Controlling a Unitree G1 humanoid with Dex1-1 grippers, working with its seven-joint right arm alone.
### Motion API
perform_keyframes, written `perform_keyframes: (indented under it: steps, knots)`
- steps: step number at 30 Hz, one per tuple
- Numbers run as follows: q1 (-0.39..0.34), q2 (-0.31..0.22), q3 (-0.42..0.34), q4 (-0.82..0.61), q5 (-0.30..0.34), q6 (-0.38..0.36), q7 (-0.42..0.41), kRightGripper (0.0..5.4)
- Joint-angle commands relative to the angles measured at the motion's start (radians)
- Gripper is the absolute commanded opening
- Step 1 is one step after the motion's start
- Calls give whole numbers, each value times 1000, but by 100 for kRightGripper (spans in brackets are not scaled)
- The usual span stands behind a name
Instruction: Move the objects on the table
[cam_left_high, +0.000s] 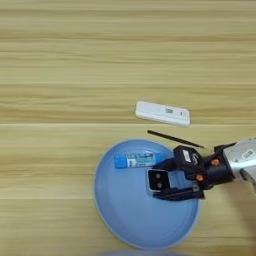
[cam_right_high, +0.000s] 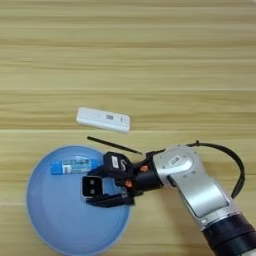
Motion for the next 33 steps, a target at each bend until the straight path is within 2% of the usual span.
perform_keyframes:
  steps: [1, 5, 11, 15, 16, 20, 24, 27, 30, 33]
  knots:
    - [-58, -8, -2, 18, -22, -17, -37, 249]
    - [-67, -6, 6, 37, -31, -27, -40, 249]
    - [-70, -8, 6, 29, -15, -20, -32, 329]
    - [-71, -15, -27, -32, 56, 21, -1, 356]
    - [-74, -17, -37, -48, 72, 34, 4, 381]
    - [-99, -28, -91, -112, 143, 82, 18, 417]
    - [-117, -33, -131, -155, 186, 112, 18, 468]
    - [-149, -26, -163, -153, 203, 124, 1, 499]
    - [-216, -3, -197, -91, 200, 129, -49, 537]
    - [-282, 11, -216, -10, 185, 118, -84, 537]
